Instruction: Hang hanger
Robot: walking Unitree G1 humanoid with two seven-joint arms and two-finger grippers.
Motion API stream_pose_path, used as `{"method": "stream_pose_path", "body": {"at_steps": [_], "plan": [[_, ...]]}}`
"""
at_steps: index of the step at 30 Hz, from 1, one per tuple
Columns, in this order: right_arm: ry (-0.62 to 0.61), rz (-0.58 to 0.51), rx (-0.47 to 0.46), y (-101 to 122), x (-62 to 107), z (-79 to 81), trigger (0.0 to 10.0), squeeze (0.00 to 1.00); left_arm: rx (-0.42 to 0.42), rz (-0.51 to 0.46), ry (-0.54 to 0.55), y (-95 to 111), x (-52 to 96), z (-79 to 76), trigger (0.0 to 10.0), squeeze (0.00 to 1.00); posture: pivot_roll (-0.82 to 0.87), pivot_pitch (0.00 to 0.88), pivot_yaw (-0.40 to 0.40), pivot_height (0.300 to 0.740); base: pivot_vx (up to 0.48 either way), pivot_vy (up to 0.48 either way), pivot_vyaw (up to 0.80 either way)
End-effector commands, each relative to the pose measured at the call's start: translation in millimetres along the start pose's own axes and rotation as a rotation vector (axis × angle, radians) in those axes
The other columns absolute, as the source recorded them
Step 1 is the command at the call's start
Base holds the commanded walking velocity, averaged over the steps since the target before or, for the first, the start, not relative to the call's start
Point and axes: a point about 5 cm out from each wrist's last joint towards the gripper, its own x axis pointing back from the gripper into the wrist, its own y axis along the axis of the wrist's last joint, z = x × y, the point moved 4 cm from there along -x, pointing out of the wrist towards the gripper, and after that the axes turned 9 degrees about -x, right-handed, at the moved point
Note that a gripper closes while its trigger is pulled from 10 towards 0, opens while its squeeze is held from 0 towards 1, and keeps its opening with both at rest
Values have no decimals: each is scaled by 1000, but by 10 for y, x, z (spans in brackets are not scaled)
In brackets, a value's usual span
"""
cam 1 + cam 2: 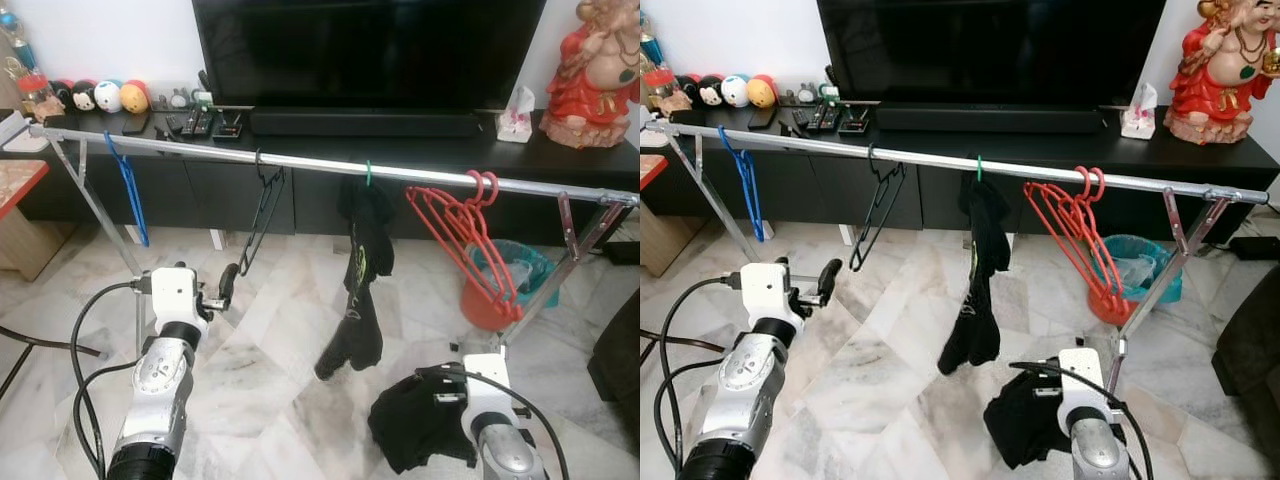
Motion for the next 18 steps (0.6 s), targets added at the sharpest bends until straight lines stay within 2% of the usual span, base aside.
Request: {"method": "stream_pose_path", "body": {"at_steps": [1, 3, 7, 18], "plan": [[6, -27, -12, 65, -15, 6, 10000, 0, -6, -10, 7, 58, -41, 21, 10000, 0, -29, 0, 26, 740, 270, 0, 0], [10, -23, -10, 64, -17, 12, 10000, 0, -5, -9, 7, 57, -41, 19, 10000, 0, -29, 0, 26, 740, 274, 0, 0], [17, -24, -7, 78, -17, 36, 10000, 0, -3, -8, 8, 61, -45, 19, 10000, 0, -32, 0, 26, 740, 284, 0, -489], [23, -22, -8, 64, -21, 41, 10000, 0, -3, -8, 11, 74, -49, 15, 10000, 0, -31, 0, 26, 740, 297, 0, 0]]}}
